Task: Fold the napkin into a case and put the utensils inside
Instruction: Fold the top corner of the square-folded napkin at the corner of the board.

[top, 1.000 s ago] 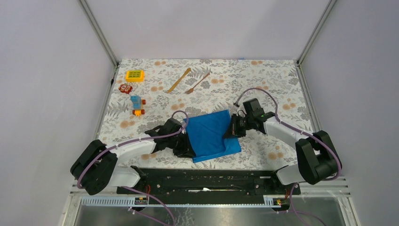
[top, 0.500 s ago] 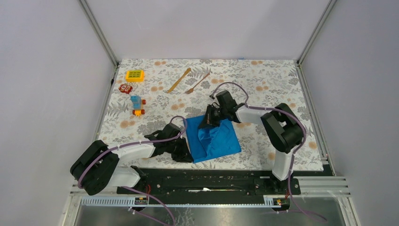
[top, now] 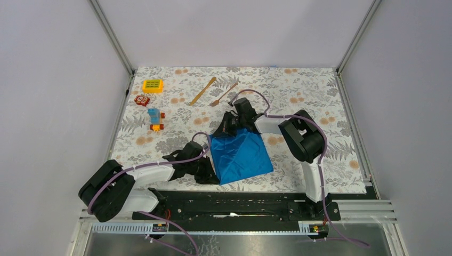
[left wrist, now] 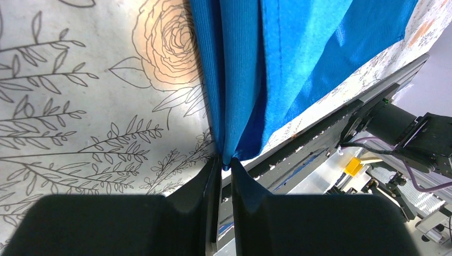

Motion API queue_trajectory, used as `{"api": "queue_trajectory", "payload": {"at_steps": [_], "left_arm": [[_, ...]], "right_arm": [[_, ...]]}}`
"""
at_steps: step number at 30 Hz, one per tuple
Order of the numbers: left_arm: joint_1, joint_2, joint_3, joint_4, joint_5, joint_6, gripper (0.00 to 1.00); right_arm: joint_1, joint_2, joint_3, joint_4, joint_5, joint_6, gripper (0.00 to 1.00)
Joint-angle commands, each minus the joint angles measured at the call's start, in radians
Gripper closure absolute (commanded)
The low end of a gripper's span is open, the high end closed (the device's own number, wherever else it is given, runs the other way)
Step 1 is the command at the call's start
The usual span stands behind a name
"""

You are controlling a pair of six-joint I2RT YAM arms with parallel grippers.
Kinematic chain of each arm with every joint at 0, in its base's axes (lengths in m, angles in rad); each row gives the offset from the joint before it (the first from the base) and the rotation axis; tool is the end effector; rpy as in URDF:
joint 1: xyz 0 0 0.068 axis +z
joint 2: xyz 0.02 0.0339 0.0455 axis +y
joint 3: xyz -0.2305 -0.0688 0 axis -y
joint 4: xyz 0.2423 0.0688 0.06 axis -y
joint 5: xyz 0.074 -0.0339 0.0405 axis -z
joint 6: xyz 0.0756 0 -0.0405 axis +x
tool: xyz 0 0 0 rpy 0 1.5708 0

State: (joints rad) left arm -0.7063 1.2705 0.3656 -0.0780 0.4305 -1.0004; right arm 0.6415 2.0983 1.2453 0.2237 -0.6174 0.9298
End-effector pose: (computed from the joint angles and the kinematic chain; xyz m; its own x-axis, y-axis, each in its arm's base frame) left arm 0.1528 -0.1719 0.0615 -0.9865 -0.1639 -0.0072 -0.1193 0.7468 -0.6543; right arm 0.3346 0.3045 0.0898 -0.9736 0.0885 -0.2103 -0.1380 0.5055 0.8517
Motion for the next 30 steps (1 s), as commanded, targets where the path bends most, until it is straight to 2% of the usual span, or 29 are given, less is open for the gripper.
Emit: {"api": "queue_trajectory", "payload": {"at_steps": [1,5,12,15,23,30], "left_arm": [[-0.005,-0.003,-0.042,-0.040,-0.058,0.012,0.83],[-0.005,-0.008,-0.046,-0.040,-0.060,0.012,0.83],[-0.006,-0.014,-0.044,-0.041,-0.065,0.011,0.83],[-0.006,-0.023,-0.032,-0.062,-0.071,0.014,0.80],[-0.006,-0.141,0.025,-0.212,-0.101,0.012,0.61],[-0.002,-0.251,0.124,-0.384,-0.153,0.022,0.57]], "right_arm": [[0.013,0.040,0.070,0.032,0.001,0.015,1.00],[0.019,0.075,0.106,0.019,-0.015,0.009,1.00],[0.020,0.087,0.131,-0.020,0.008,-0.019,0.93],[0.020,0.094,0.153,-0.046,0.012,-0.036,0.85],[0.021,0.069,0.197,-0.115,0.003,-0.088,0.63],[0.012,-0.059,0.221,-0.257,0.005,-0.198,0.48]]}}
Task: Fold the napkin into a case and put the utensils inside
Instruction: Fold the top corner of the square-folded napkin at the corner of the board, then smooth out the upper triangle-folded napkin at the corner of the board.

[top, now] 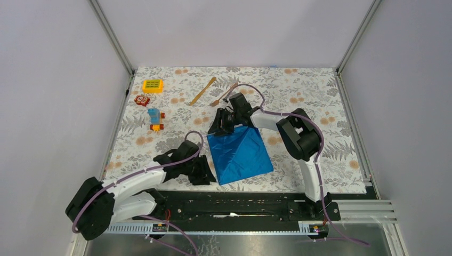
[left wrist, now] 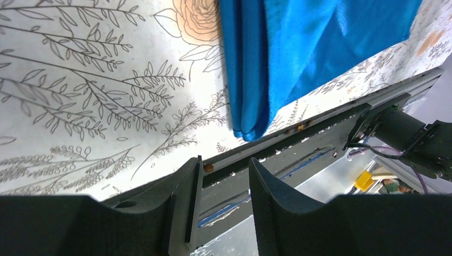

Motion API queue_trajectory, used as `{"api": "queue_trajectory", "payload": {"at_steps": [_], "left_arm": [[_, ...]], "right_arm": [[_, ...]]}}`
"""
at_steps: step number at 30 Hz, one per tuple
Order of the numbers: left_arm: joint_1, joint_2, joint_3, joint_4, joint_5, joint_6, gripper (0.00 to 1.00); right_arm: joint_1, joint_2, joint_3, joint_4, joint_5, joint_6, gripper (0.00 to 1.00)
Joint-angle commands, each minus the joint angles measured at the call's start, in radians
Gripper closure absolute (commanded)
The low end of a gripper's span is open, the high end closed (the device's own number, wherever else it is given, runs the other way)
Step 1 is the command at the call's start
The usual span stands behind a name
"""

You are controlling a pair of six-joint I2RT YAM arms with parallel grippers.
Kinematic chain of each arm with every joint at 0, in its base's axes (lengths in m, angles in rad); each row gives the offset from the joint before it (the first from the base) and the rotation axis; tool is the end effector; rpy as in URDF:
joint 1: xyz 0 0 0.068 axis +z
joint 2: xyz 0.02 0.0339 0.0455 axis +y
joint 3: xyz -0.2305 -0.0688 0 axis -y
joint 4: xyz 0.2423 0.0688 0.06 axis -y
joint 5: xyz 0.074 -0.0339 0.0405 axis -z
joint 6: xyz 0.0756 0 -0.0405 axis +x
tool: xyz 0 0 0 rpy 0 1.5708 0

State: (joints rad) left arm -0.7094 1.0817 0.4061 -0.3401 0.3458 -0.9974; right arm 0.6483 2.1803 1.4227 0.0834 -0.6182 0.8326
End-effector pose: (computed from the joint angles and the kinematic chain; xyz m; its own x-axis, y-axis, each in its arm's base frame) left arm 0.1463 -0.1593 0.0889 -0.9785 -0.2016 -0.0439 -0.1357 0.7892 -0.5990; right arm 0.3523 0.3218 0.0949 -0.9658 0.0246 -0.2581 -0.2059 0.5320 0.8213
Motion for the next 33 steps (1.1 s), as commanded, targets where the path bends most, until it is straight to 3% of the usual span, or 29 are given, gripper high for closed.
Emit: {"api": "queue_trajectory", "payload": {"at_steps": [1,6,10,14,21,33], "left_arm": [[0.011,-0.071,0.098,-0.135,-0.076,0.024,0.57],[0.061,-0.014,0.187,-0.049,0.033,0.060,0.59],[0.061,0.139,0.252,0.116,0.147,0.046,0.71],[0.041,0.268,0.253,0.229,0.188,0.040,0.78],[0.012,0.327,0.116,0.316,0.170,0.026,0.83],[0.011,0.342,-0.080,0.401,0.097,0.011,0.85]], "right_arm": [[-0.003,-0.171,0.037,-0.139,0.015,-0.121,0.45],[-0.087,-0.286,-0.074,-0.159,-0.005,-0.171,0.36],[-0.190,-0.298,-0.170,-0.109,-0.055,-0.169,0.37],[-0.256,-0.248,-0.204,-0.023,-0.123,-0.153,0.45],[-0.315,-0.150,-0.211,0.056,-0.137,-0.149,0.55],[-0.430,-0.105,-0.236,0.022,-0.089,-0.232,0.52]]}}
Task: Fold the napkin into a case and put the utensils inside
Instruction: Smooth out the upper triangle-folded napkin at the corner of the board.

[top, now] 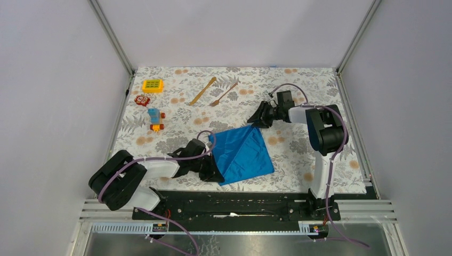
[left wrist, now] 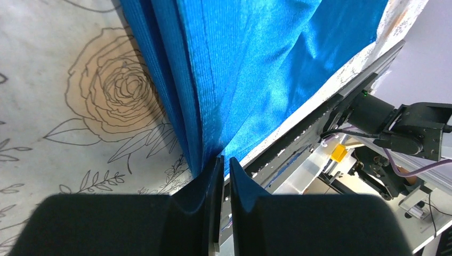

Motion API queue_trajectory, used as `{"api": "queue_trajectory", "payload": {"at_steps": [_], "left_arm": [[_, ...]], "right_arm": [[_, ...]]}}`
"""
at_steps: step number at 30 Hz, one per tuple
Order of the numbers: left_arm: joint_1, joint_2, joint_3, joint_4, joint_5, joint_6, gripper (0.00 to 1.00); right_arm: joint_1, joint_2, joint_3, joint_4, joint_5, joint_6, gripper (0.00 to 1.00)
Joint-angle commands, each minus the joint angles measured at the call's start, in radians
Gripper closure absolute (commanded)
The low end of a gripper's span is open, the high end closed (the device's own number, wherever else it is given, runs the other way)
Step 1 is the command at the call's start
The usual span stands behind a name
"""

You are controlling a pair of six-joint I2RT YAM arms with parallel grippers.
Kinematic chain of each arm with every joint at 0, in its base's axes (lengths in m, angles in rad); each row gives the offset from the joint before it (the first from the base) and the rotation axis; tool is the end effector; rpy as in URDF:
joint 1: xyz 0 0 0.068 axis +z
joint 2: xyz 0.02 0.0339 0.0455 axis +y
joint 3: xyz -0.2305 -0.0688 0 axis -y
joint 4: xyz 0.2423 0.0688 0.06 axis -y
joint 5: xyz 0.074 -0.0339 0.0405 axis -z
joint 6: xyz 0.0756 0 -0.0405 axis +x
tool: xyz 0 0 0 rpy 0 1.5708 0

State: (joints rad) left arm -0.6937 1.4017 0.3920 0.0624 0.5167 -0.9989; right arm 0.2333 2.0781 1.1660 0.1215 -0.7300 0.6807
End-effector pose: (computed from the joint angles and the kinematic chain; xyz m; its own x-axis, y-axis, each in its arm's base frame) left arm 0.1626 -0.1838 0.0541 -0.9918 -0.1261 0.0212 -0.1040 0.6985 -0.7080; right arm 0.3964 0.1460 0.0674 -0.9330 0.2603 -0.2483 -0.0534 0.5825 0.8110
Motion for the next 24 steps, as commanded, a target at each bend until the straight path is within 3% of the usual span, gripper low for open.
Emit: {"api": "queue_trajectory", "payload": {"at_steps": [1,6,11,14,19,24], "left_arm": [[-0.004,0.021,-0.065,-0.003,-0.073,0.013,0.85],[-0.004,-0.033,-0.012,-0.078,-0.079,0.035,0.83],[-0.004,-0.104,0.098,-0.183,-0.052,0.046,0.71],[-0.004,-0.130,0.168,-0.223,-0.032,0.049,0.64],[0.016,-0.144,0.257,-0.275,-0.029,0.078,0.63],[0.089,-0.092,0.278,-0.257,-0.020,0.117,0.64]], "right_arm": [[-0.015,-0.006,0.043,-0.053,0.030,-0.095,0.51],[-0.015,-0.080,0.134,-0.266,0.131,-0.206,0.47],[-0.014,-0.221,0.100,-0.369,0.192,-0.241,0.40],[-0.008,-0.312,0.018,-0.398,0.197,-0.251,0.37],[0.058,-0.454,-0.162,-0.425,0.178,-0.256,0.36],[0.091,-0.584,-0.394,-0.318,0.095,-0.163,0.41]]}}
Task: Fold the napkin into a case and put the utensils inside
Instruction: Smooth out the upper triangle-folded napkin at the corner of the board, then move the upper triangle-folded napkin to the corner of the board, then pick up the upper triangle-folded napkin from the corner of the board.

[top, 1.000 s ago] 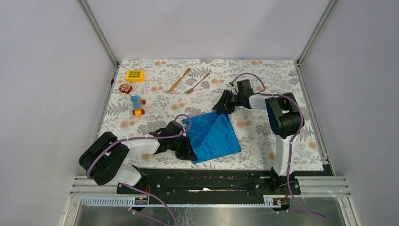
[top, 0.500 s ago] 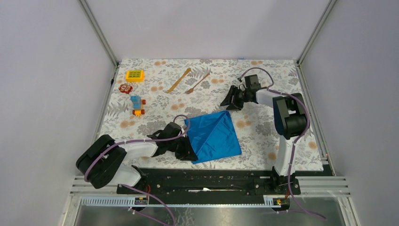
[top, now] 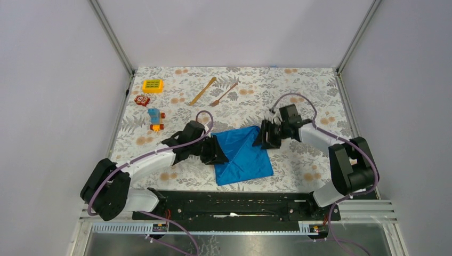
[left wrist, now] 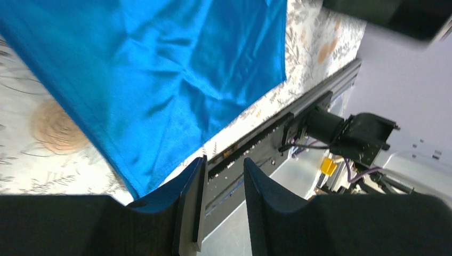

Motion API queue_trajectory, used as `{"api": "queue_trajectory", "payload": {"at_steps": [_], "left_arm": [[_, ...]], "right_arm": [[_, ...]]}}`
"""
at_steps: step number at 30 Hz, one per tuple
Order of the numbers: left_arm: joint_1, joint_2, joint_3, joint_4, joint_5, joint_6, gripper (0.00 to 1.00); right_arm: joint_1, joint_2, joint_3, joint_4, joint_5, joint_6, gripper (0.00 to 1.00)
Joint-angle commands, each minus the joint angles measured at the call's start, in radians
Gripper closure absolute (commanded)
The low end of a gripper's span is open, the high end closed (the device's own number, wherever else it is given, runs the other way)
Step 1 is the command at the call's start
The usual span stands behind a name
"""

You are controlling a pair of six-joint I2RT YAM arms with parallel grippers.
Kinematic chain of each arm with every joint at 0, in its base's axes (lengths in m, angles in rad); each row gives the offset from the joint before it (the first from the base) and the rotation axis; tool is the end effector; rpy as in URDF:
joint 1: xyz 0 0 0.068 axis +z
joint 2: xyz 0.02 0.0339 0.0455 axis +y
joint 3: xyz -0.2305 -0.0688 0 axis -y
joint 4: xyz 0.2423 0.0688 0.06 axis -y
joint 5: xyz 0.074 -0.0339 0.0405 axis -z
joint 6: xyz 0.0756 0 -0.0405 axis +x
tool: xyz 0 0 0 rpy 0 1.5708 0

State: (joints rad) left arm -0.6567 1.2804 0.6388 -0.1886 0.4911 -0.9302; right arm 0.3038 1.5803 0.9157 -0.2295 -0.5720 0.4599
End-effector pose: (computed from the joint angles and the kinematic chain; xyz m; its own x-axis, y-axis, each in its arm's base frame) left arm 0.1992 -0.1985 0.1336 -0.9830 -0.1349 -0.1242 0.0037 0.6626 -0.7490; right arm 0.3084 0.1396 0.1345 -0.9219 0.1021 -0.3738 -0.1850 0.7316 0.6561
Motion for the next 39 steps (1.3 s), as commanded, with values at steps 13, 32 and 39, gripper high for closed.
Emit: {"api": "queue_trajectory", "payload": {"at_steps": [13,32,39], "left_arm": [[0.196,0.010,0.068,-0.036,0.033,0.093,0.60],[0.426,-0.149,-0.027,-0.098,0.045,0.153,0.44],[0.483,-0.220,-0.062,-0.125,0.042,0.165,0.27]], "right_arm": [[-0.040,-0.013,-0.241,0.080,0.206,0.046,0.55],[0.570,-0.064,0.236,-0.402,0.635,-0.228,0.23],[0.771,0.139,0.411,-0.521,0.686,-0.073,0.23]]}}
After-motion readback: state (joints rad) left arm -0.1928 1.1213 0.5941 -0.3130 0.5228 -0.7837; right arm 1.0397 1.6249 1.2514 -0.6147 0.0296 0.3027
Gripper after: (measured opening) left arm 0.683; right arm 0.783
